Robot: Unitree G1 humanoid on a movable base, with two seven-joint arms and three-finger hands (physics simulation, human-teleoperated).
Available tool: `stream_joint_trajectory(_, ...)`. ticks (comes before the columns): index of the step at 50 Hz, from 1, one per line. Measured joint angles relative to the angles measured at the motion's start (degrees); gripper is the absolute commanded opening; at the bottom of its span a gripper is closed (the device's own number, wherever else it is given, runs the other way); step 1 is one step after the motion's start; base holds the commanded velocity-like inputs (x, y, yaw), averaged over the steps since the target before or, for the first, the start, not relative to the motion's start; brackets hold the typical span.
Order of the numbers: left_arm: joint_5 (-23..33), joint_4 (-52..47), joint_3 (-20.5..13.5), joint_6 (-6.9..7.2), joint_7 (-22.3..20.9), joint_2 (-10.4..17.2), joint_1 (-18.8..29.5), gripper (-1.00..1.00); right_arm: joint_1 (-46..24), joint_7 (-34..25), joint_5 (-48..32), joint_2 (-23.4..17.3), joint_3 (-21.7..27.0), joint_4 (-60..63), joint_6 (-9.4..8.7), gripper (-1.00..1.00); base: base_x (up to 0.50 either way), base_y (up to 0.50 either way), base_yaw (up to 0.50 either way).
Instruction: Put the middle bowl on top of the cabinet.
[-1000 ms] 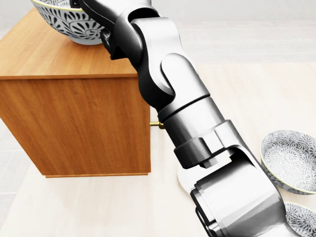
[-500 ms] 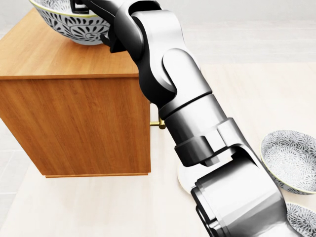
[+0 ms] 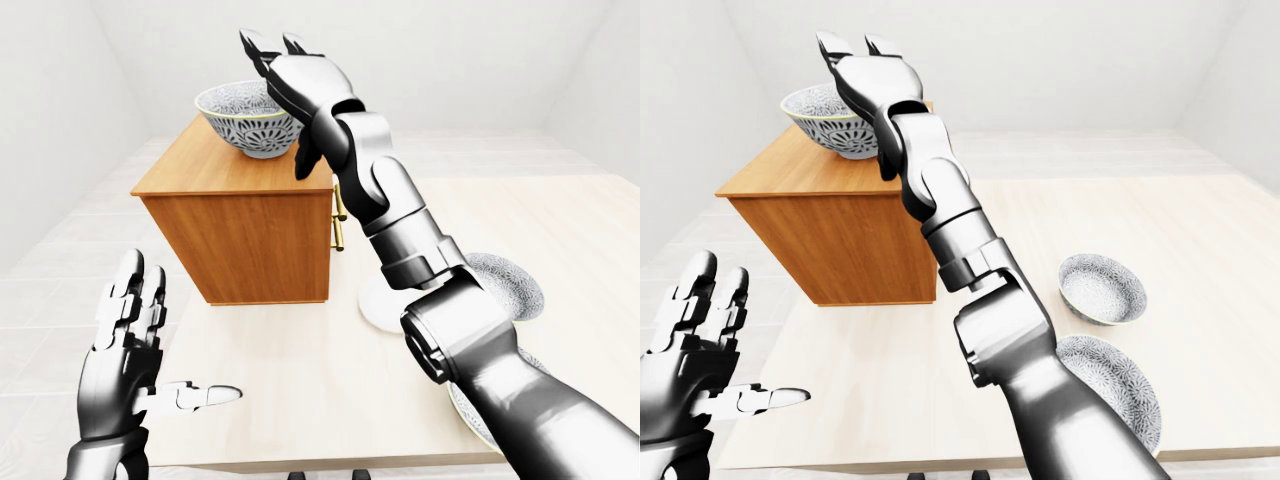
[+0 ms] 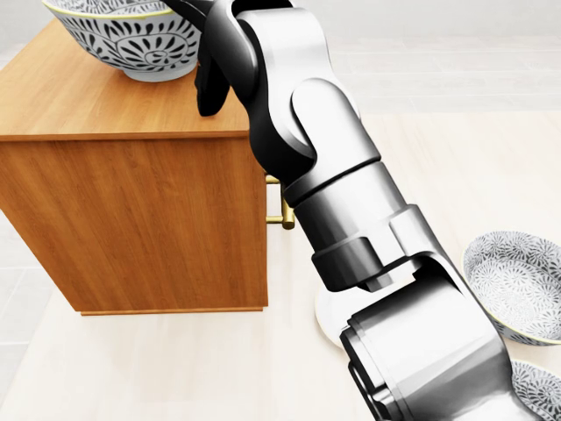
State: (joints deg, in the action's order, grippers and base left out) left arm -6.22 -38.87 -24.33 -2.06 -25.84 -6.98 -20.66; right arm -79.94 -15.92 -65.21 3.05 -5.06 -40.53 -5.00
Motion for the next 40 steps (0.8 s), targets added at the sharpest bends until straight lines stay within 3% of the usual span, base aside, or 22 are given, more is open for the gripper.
stream_joint_trajectory(17, -0.2, -0.1, -0.2, 0.11, 0.1, 0.1, 0.0, 1.0, -0.5, -1.8, 0.2, -0.5, 0.0, 0.6, 0.0, 1.0, 0.0, 0.0, 0.0)
stream_joint_trajectory(40, -1.2, -3.0, -1.3, 2.18, -0.1, -0.1, -0.3, 1.0, -0.9, -3.9, 0.5, -3.2, 0.8, 2.1, 0.0, 1.0, 0.0, 0.0, 0.0)
